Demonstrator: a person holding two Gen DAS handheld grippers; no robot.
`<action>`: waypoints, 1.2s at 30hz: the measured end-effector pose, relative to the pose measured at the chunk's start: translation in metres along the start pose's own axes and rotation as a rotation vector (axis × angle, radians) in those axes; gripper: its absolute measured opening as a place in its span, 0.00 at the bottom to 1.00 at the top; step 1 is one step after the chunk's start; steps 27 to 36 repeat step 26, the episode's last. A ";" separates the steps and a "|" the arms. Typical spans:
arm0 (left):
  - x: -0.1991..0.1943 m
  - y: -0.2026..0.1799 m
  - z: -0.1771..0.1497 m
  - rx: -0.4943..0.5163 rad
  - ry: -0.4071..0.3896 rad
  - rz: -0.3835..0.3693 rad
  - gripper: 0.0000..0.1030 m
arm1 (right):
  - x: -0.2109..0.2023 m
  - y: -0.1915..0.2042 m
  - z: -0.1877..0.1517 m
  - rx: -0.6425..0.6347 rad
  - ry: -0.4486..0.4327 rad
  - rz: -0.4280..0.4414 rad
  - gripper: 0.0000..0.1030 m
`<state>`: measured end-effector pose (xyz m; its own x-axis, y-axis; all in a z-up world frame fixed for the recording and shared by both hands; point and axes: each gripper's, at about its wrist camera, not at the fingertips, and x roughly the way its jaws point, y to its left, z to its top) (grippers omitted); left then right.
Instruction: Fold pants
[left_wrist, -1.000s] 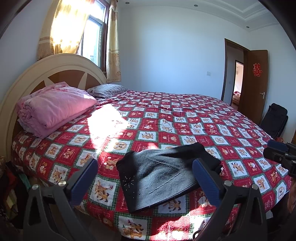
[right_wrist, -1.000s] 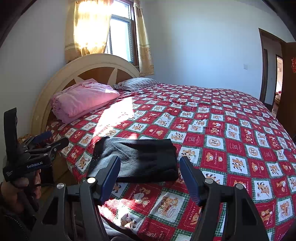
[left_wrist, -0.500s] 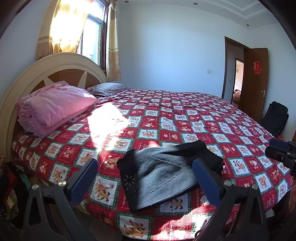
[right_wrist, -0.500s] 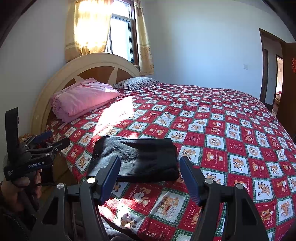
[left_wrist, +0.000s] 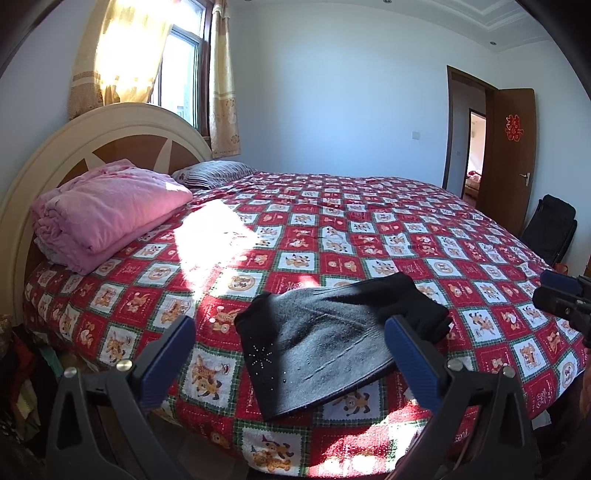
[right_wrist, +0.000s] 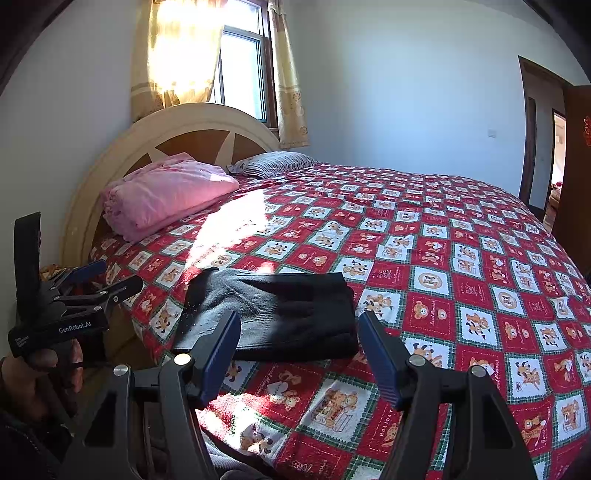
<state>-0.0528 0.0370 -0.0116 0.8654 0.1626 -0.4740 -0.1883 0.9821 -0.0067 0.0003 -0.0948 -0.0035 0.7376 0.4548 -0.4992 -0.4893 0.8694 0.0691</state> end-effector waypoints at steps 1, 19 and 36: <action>0.000 -0.001 0.001 0.012 -0.004 0.006 1.00 | 0.000 0.000 0.000 -0.001 0.000 0.000 0.66; 0.001 -0.010 -0.002 0.069 -0.018 0.021 1.00 | 0.006 -0.001 -0.006 -0.023 0.013 0.004 0.66; 0.009 -0.010 -0.005 0.085 -0.001 0.012 1.00 | 0.010 0.001 -0.008 -0.027 0.027 0.009 0.66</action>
